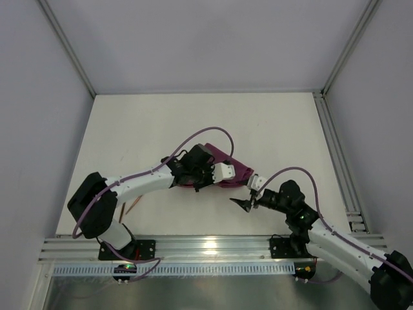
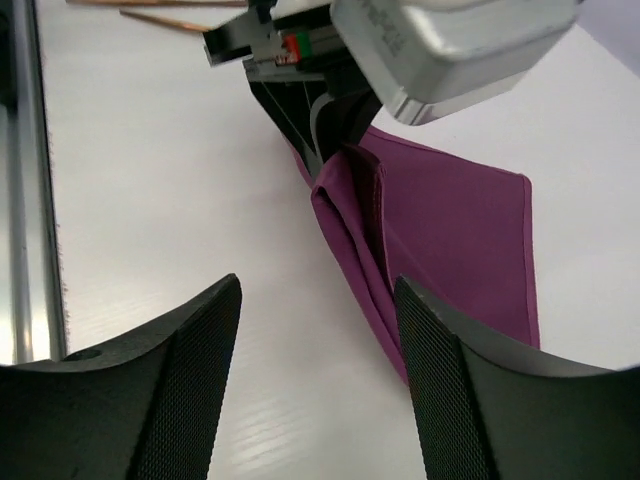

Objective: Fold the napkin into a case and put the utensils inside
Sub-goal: Pick up the upper triangle-folded napkin from the center of the board.

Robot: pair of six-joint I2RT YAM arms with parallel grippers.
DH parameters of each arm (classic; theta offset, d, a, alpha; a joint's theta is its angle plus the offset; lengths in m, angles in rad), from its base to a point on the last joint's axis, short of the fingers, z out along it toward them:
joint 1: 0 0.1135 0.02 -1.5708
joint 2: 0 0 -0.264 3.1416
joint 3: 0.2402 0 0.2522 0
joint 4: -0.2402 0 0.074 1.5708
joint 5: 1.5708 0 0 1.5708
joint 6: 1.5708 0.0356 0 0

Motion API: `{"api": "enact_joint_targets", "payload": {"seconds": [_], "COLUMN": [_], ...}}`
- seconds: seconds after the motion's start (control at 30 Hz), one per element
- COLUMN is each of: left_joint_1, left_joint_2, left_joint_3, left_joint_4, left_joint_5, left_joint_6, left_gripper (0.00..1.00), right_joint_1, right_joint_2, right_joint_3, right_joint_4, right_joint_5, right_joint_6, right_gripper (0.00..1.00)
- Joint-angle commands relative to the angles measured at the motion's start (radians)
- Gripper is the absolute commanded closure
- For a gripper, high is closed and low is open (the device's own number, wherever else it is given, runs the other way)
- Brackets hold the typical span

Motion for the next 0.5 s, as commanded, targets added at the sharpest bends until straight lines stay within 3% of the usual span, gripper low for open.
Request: {"api": "enact_joint_targets", "payload": {"seconds": [0.0, 0.13, 0.47], "left_joint_1": [0.010, 0.010, 0.010], "left_joint_2": [-0.037, -0.032, -0.025], "left_joint_3": [0.033, 0.040, 0.056], "left_joint_4": [-0.042, -0.043, -0.066], "left_joint_5": [0.045, 0.050, 0.065], "left_joint_6": [0.020, 0.015, 0.009], "left_gripper": [1.00, 1.00, 1.00], "right_joint_1": [0.054, 0.059, 0.071], "right_joint_2": [0.148, 0.329, 0.553], "right_joint_3": [0.062, 0.117, 0.131], "right_joint_4": [0.124, 0.189, 0.429], "right_joint_5": [0.194, 0.119, 0.044], "right_joint_6": [-0.247, -0.305, -0.270], "right_gripper": [0.32, 0.28, 0.25]}}
